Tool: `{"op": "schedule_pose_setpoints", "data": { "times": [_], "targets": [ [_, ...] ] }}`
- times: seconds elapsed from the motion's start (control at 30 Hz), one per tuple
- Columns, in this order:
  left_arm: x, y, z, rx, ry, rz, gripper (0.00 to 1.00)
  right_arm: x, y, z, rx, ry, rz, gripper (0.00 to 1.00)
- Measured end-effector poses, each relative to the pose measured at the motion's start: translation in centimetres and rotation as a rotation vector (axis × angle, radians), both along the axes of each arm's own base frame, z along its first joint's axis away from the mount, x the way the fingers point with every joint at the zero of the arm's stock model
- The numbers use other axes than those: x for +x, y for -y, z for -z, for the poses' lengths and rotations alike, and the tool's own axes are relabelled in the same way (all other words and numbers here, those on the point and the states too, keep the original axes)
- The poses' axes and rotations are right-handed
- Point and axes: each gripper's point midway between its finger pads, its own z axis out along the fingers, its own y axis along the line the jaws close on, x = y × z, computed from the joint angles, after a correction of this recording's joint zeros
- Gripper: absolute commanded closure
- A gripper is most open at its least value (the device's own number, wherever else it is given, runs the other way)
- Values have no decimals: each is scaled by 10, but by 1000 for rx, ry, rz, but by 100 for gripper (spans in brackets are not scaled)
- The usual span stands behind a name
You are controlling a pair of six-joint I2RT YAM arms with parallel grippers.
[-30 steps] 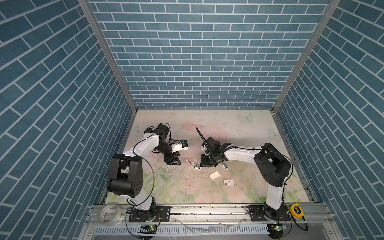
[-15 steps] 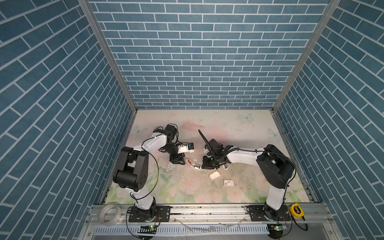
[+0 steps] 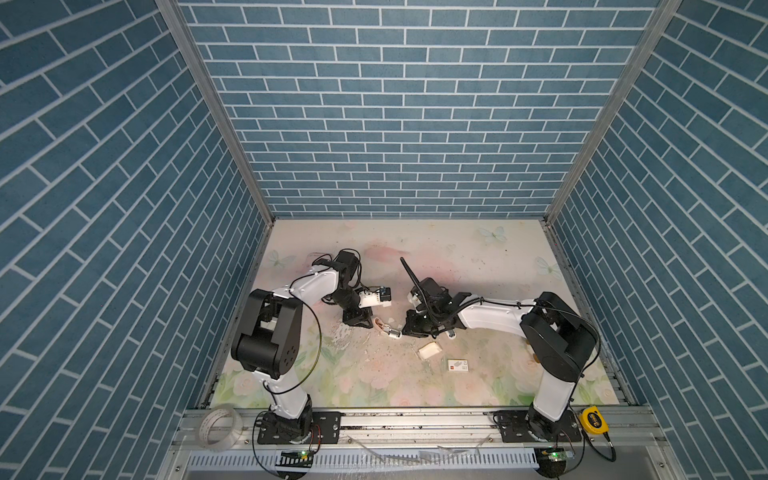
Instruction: Load the staples into the stapler
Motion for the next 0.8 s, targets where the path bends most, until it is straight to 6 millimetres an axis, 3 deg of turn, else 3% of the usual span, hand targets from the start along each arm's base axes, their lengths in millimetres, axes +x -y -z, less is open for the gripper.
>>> {"op": "schedule_pose_setpoints", "data": {
  "times": [0.47,0.8],
  "targets": [
    [-7,8,2,7,-14,25,61,-8,12,13,-34,-26,17,89],
    [-17,13,6,18,-47,25,66,-9,15,10,-14,-25,39,90]
  ]
}}
